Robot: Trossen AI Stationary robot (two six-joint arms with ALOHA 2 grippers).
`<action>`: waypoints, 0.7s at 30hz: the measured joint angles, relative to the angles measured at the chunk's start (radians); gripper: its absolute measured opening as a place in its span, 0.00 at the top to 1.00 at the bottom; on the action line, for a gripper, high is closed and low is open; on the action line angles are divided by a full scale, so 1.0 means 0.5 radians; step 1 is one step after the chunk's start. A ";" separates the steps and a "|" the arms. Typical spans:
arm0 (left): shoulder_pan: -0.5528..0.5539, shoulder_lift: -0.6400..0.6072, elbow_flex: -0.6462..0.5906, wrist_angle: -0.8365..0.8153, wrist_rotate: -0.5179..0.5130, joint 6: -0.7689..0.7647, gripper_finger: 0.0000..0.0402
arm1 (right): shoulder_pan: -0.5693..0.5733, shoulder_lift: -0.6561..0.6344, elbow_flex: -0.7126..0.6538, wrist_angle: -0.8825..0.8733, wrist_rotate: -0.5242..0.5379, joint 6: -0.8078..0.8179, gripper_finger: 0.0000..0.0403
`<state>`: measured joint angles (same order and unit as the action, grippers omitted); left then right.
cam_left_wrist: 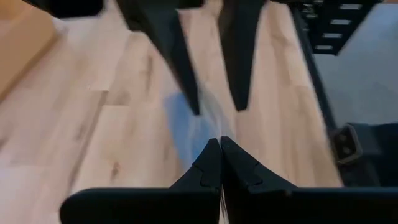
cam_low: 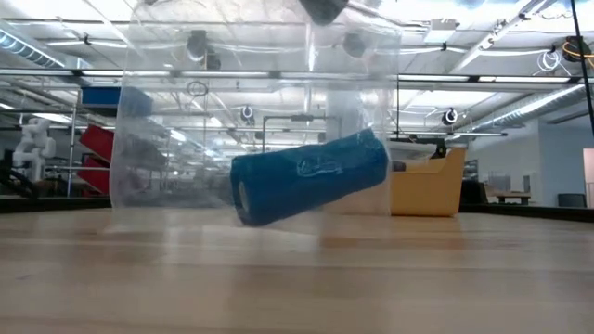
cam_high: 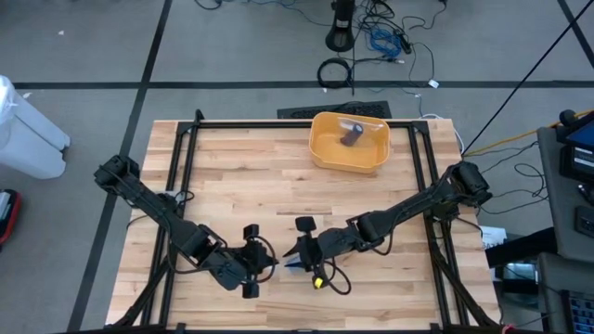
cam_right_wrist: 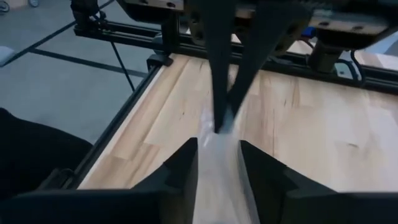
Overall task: Roll bandage
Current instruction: Put the transparent zip bag into the yellow bin
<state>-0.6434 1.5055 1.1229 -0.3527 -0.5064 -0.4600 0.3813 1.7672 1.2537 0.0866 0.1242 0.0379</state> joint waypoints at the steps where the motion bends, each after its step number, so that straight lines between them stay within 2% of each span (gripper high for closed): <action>1: 0.000 0.000 0.000 -0.001 -0.032 0.005 1.00 | 0.000 0.000 0.000 -0.005 0.000 0.007 0.77; 15: 0.002 0.000 0.000 -0.004 -0.043 0.007 1.00 | -0.018 -0.002 0.000 -0.051 0.008 0.038 0.99; 21: 0.001 0.001 -0.001 -0.020 -0.055 0.006 1.00 | -0.018 -0.004 0.001 -0.103 0.070 0.066 1.00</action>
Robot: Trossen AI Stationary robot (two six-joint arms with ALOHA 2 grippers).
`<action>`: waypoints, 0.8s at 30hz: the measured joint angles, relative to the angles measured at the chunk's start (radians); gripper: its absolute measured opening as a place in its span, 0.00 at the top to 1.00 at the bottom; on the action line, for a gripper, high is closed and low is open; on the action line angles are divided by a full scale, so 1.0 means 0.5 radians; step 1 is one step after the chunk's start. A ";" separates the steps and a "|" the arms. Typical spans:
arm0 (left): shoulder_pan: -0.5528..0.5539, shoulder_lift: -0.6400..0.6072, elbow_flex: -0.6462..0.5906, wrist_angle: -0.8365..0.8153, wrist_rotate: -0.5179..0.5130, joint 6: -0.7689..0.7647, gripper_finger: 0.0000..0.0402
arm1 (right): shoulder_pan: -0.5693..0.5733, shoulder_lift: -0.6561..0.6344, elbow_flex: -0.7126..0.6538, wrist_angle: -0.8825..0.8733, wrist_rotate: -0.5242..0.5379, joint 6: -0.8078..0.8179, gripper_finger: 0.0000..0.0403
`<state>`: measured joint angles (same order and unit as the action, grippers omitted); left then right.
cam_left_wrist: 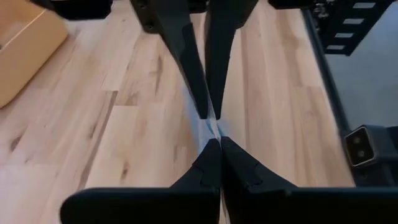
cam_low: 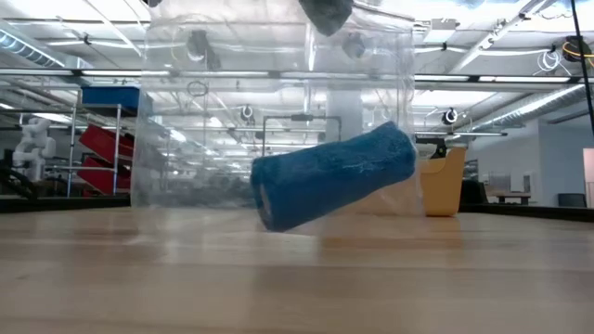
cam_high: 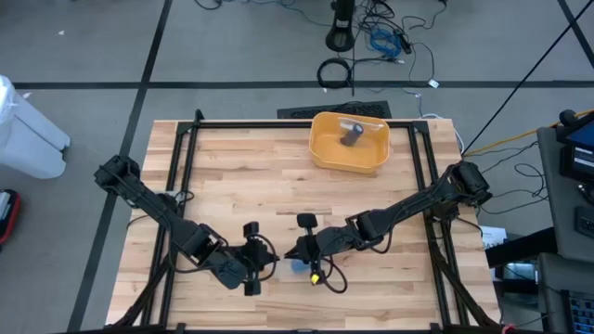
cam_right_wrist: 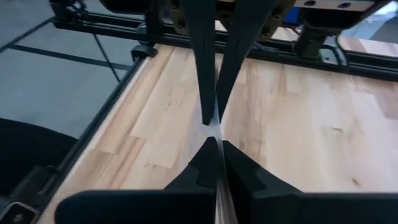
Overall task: Roll bandage
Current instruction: Put the transparent zip bag into the yellow bin
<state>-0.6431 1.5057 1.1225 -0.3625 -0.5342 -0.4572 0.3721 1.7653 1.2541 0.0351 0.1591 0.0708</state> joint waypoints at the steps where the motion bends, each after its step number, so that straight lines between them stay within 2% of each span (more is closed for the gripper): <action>1: 0.001 0.000 0.000 -0.020 -0.007 -0.009 1.00 | 0.001 0.000 0.000 -0.006 0.032 0.000 1.00; 7: -0.023 -0.017 0.001 -0.165 -0.023 -0.120 1.00 | 0.016 0.000 0.000 -0.041 0.063 0.000 1.00; 20: -0.126 -0.081 0.001 -0.208 -0.126 -0.124 1.00 | 0.065 -0.081 0.003 -0.225 0.173 0.031 1.00; 24: -0.152 -0.099 0.001 -0.216 -0.147 -0.124 1.00 | 0.107 -0.120 0.003 -0.321 0.304 0.045 1.00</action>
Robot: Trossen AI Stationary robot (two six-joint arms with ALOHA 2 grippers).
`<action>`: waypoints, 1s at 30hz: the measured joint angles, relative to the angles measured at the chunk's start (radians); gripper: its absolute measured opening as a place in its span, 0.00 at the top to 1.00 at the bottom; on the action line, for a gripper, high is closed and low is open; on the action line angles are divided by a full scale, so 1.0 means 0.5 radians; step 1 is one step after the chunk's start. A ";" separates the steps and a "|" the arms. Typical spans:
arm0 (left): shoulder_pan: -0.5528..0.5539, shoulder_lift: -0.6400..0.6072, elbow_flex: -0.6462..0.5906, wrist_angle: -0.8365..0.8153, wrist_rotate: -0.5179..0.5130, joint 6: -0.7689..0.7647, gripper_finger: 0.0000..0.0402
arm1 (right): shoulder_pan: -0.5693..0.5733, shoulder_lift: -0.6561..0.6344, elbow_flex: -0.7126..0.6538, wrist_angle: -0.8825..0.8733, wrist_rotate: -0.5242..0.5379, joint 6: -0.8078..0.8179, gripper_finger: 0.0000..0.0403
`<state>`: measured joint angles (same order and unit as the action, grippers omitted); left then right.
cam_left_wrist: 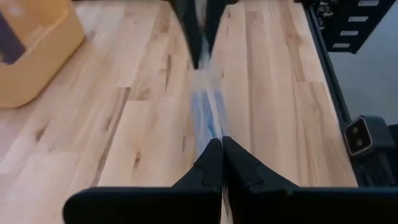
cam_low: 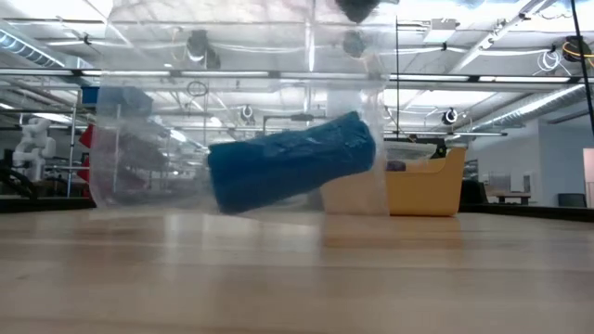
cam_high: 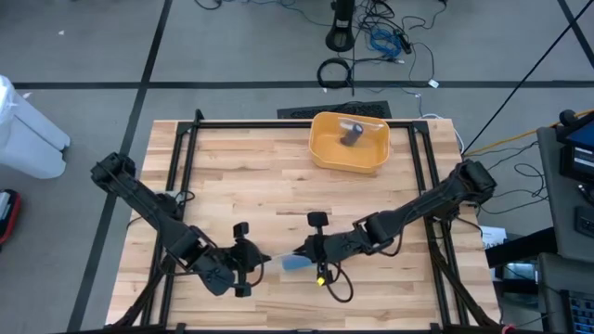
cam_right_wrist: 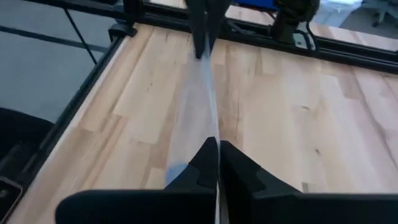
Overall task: Roll bandage
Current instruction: Put the transparent zip bag into the yellow bin
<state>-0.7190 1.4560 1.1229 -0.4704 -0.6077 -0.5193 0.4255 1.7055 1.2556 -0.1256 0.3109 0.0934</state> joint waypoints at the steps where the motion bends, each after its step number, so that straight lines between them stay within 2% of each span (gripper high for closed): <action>1: -0.006 -0.005 0.000 -0.005 -0.023 0.000 1.00 | 0.009 -0.009 0.000 -0.027 0.012 0.003 1.00; 9: -0.039 -0.036 0.000 -0.256 -0.124 -0.250 1.00 | 0.075 -0.035 -0.005 -0.192 0.132 0.071 1.00; 19: -0.039 -0.036 0.000 -0.258 -0.186 -0.256 1.00 | 0.158 -0.128 -0.005 -0.419 0.336 0.189 1.00; 24: 0.066 -0.035 0.000 -0.134 -0.239 -0.115 1.00 | 0.195 -0.212 -0.005 -0.557 0.435 0.219 1.00; 30: 0.329 -0.035 0.000 0.142 -0.208 0.322 1.00 | 0.186 -0.363 -0.006 -0.917 0.590 0.374 1.00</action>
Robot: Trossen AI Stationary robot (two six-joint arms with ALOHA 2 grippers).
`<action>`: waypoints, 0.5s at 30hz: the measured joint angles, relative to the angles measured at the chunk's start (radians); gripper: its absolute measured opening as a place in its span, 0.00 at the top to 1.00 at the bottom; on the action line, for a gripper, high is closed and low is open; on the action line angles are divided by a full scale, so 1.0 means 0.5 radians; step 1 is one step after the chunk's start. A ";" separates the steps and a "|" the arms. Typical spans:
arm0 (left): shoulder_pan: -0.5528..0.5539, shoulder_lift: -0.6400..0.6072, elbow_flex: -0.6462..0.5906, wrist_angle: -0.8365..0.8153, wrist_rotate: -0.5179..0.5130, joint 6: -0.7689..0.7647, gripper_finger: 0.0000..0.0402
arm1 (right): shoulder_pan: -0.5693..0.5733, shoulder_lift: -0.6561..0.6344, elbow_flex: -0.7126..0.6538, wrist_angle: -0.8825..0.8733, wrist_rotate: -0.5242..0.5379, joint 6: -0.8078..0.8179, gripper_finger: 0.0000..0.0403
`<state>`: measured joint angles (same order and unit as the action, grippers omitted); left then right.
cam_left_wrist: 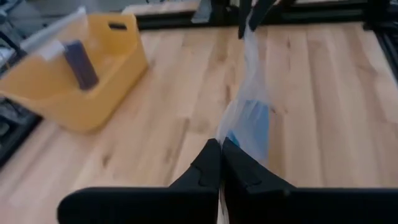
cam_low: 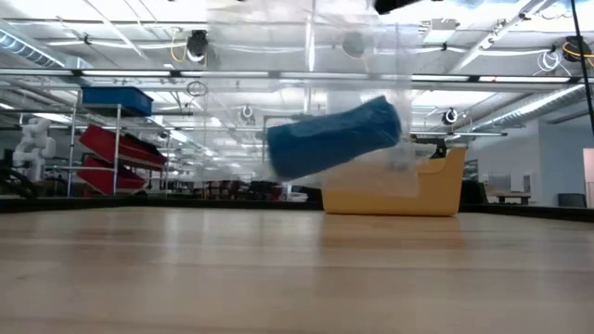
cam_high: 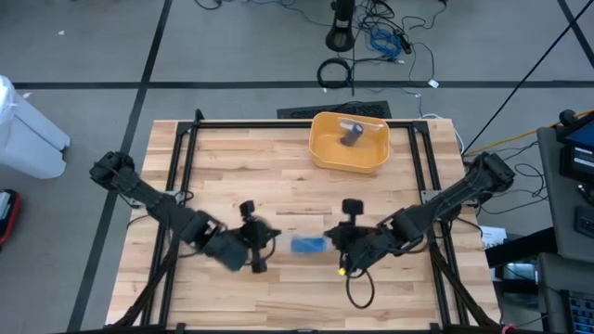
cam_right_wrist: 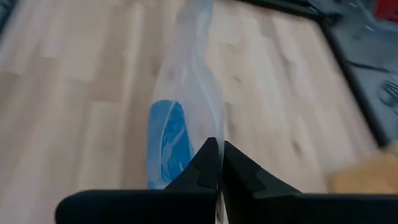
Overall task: Roll bandage
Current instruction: Put the transparent zip bag into the yellow bin
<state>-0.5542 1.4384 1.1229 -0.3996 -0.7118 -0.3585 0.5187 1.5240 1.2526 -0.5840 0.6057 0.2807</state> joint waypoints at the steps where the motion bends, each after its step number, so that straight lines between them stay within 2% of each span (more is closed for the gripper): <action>1: 0.058 0.000 0.000 0.057 0.037 0.087 1.00 | -0.004 -0.033 0.000 -0.079 0.033 0.040 1.00; 3: 0.190 0.000 0.000 0.191 0.141 0.256 1.00 | -0.014 -0.108 0.000 -0.242 0.097 0.109 1.00; 10: 0.672 0.001 0.000 0.611 0.564 0.659 1.00 | -0.149 -0.431 0.000 -0.613 0.120 0.134 1.00; 15: 1.031 0.005 0.000 0.839 0.913 0.782 1.00 | -0.349 -0.616 0.001 -0.873 0.207 0.164 1.00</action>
<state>-0.0388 1.4407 1.1229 0.0201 -0.2554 0.0326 0.3442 1.2158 1.2530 -1.0206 0.7091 0.3627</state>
